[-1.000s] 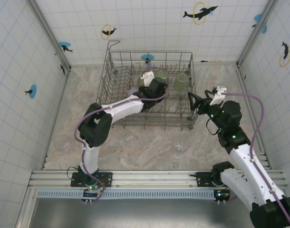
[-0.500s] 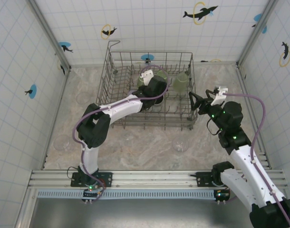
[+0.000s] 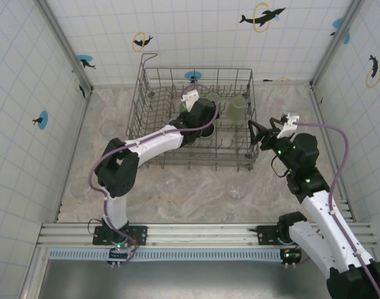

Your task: Load the cups into the dish rack

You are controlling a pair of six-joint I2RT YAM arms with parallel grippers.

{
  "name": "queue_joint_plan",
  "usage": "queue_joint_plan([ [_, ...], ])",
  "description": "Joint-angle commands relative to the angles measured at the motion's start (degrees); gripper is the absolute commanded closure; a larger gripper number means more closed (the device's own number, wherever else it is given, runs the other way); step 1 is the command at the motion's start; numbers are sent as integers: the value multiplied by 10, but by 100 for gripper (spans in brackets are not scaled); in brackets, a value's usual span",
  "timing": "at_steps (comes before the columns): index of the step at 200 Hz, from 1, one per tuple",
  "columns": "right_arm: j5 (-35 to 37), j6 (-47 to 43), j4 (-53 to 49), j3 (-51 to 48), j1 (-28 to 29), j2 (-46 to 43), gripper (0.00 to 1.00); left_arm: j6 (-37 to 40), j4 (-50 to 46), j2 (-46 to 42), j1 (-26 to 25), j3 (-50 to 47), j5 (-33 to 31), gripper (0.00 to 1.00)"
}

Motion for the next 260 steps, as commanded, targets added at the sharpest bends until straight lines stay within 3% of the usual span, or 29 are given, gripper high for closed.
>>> queue_joint_plan([
  [1, -4, 5, -3, -7, -3, -7, 4, -9, 18, -34, -1, -14, 9, 3],
  [163, -7, 34, -12, -6, -2, 5, 0, 17, 34, -151, -1, -73, 86, 3],
  [190, -9, 35, -17, -3, -2, 12, 0, 39, 10, -183, -1, -81, 60, 3],
  [237, -18, 48, -17, 0, -2, 29, 0, 94, -35, -253, 1, -105, -47, 3],
  [260, -23, 57, -17, 3, 0, 37, 0, 103, -46, -284, 20, -120, -58, 3],
])
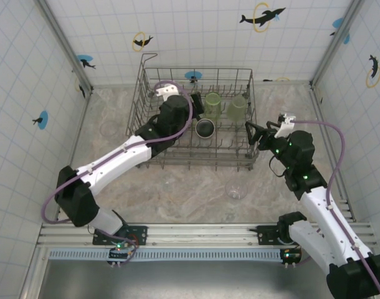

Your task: Load the cups into the dish rack

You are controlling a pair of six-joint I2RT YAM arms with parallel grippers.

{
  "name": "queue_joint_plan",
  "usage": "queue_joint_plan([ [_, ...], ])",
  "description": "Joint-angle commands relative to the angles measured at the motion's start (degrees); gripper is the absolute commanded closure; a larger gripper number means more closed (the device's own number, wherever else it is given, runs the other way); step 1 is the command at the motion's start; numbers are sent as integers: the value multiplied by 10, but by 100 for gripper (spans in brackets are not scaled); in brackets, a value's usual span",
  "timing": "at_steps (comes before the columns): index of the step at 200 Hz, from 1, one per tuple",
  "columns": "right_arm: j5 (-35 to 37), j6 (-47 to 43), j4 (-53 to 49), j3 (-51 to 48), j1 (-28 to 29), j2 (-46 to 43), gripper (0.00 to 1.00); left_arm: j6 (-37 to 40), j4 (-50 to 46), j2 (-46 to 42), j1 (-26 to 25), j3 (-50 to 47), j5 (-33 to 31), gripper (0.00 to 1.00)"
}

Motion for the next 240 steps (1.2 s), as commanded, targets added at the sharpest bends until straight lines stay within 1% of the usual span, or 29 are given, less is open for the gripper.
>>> queue_joint_plan([
  [1, -8, 13, 0, 3, 0, 6, 0, 32, -32, -33, 18, -16, -46, 3],
  [33, -6, 24, 0, 0, 3, 9, 0, 34, -55, -64, 58, -38, -45, 3],
  [69, -1, 32, 0, 0, 8, 8, 0, 24, -80, -91, 119, -64, -15, 3],
  [99, 10, 38, 0, -2, 16, 10, 0, 35, -89, -113, 145, -83, -22, 3],
  [130, 20, 44, 0, -1, 27, 15, 0, 31, -98, -131, 184, -100, 0, 3],
  [149, 30, 44, 0, 2, 37, 20, 0, 26, -112, -137, 202, -105, -2, 3],
  [151, 31, 44, 0, 3, 38, 20, 0, 25, -114, -137, 217, -105, -2, 3],
  [160, 37, 43, -16, 5, 42, 22, 0, 23, -120, -138, 235, -107, 6, 3],
  [185, 51, 42, -21, 5, 53, 24, 0, 18, -130, -139, 277, -113, 41, 3],
  [240, 64, 41, -23, 2, 62, 25, 0, 13, -137, -153, 337, -122, 74, 3],
])
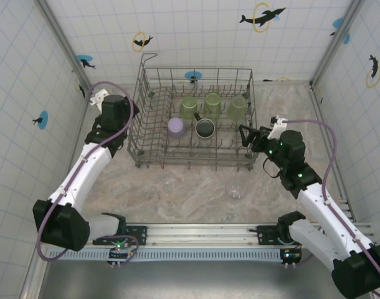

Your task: Load the cups into the dish rack

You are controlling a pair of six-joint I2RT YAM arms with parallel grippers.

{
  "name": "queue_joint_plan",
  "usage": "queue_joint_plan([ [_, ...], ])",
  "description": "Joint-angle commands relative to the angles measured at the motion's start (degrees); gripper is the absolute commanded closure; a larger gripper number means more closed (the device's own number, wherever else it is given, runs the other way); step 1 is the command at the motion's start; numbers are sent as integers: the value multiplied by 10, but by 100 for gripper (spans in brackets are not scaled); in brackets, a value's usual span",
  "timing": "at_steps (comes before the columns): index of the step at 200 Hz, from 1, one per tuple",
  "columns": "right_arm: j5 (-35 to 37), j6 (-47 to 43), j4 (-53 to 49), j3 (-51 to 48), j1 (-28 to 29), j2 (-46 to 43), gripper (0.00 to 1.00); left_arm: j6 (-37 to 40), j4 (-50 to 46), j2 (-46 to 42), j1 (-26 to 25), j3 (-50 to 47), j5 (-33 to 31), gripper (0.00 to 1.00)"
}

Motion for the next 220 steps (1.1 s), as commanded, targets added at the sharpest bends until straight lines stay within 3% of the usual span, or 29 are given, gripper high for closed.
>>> queue_joint_plan([
  [1, 15, 0, -5, 2, 6, 1, 0, -9, -18, -17, 26, -5, 28, 3],
  [64, 23, -9, -7, -5, 7, -4, 0, -50, -34, -17, 134, -36, 120, 3],
  [143, 28, -20, -15, -4, 6, -6, 0, -72, -34, 27, 225, -73, 206, 3],
  [220, 34, -33, -27, -6, -4, -23, 0, -64, -21, 101, 275, -76, 251, 3],
])
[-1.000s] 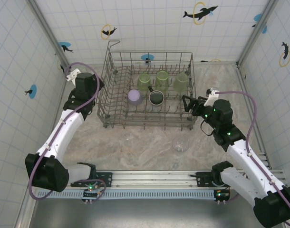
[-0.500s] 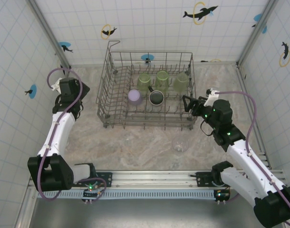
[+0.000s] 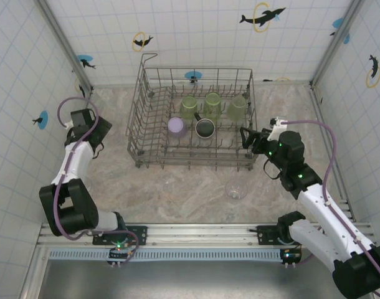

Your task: Load the cups into the dish rack

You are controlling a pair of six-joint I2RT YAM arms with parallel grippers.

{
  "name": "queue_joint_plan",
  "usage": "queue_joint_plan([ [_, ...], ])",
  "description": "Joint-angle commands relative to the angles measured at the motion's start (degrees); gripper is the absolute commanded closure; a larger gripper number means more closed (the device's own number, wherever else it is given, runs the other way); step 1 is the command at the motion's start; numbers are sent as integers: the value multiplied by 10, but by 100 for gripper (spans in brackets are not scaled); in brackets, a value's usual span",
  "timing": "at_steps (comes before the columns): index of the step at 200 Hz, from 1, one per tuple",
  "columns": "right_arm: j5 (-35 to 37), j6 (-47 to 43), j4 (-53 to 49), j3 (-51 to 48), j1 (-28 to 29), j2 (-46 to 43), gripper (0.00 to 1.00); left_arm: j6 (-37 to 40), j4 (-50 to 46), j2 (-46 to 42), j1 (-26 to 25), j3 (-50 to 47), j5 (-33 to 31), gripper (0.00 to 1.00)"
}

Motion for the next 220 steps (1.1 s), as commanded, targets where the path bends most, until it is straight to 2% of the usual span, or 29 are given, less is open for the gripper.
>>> queue_joint_plan([
  [1, 7, -8, 3, -6, -6, -17, 0, -3, 6, 17, 11, -6, 24, 3],
  [33, 2, -1, 6, -11, -9, -21, 0, -6, 15, 38, 15, 0, 21, 3],
  [120, 2, 12, 4, -18, -10, -34, 0, 1, 36, 103, 20, 7, 34, 15],
  [184, 7, 16, 2, -21, -10, -38, 0, -4, 54, 121, 26, 7, 54, 29],
  [207, 5, 18, 2, -19, -11, -37, 0, -8, 63, 124, 26, 7, 72, 42],
  [220, 6, 18, 0, -19, -11, -38, 0, -8, 65, 126, 26, 3, 69, 45],
])
